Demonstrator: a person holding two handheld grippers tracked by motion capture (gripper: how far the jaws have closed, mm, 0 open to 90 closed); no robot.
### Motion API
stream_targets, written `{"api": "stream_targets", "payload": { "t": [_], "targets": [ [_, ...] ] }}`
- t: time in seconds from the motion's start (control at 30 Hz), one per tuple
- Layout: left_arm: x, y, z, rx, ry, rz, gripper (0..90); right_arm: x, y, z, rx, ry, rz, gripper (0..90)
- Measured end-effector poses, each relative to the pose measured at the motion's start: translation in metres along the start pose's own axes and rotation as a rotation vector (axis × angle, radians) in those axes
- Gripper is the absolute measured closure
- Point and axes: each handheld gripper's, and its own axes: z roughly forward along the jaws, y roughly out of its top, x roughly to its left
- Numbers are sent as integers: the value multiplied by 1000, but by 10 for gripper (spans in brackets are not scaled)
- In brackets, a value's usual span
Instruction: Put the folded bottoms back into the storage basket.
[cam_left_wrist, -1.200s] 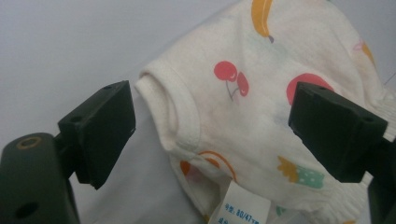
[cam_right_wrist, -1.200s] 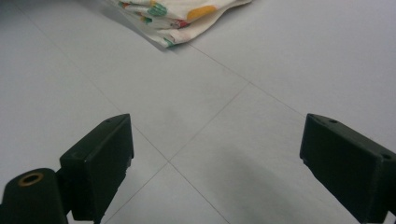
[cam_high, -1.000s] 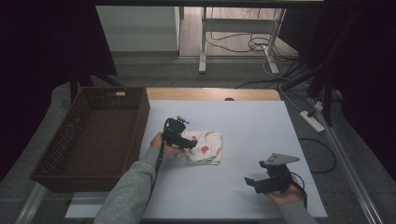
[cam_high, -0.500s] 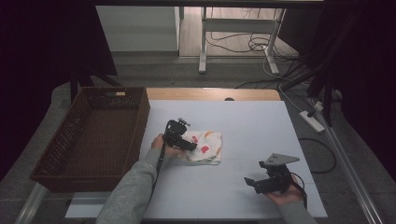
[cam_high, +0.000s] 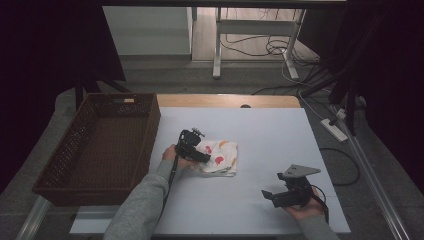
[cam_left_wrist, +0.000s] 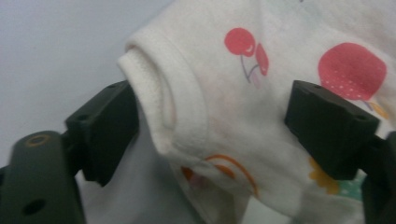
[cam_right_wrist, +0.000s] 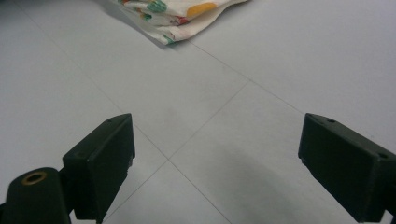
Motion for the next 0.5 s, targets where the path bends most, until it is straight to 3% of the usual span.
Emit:
{"api": "stream_targets", "payload": {
  "t": [0.03,0.13,0.2,0.23,0.3,0.5],
  "targets": [
    [-2,0,0,-2,1,5,217,0,0,0,-2,-1,0,112],
    [-6,0,-1,-5,-4,23,361,0,0,-1,-7,-1,3,114],
    [-7,-1,-3,-16,-20,25,498,0,0,0,-6,-1,3,114],
    [-8,-2,-3,-27,-49,26,591,0,0,0,-2,-3,-1,114],
    [-8,-3,-3,-32,-65,26,692,0,0,0,-2,-2,-2,114],
    [-9,-4,-5,-41,-67,39,744,0,0,0,-3,-3,-2,115]
  ]
}}
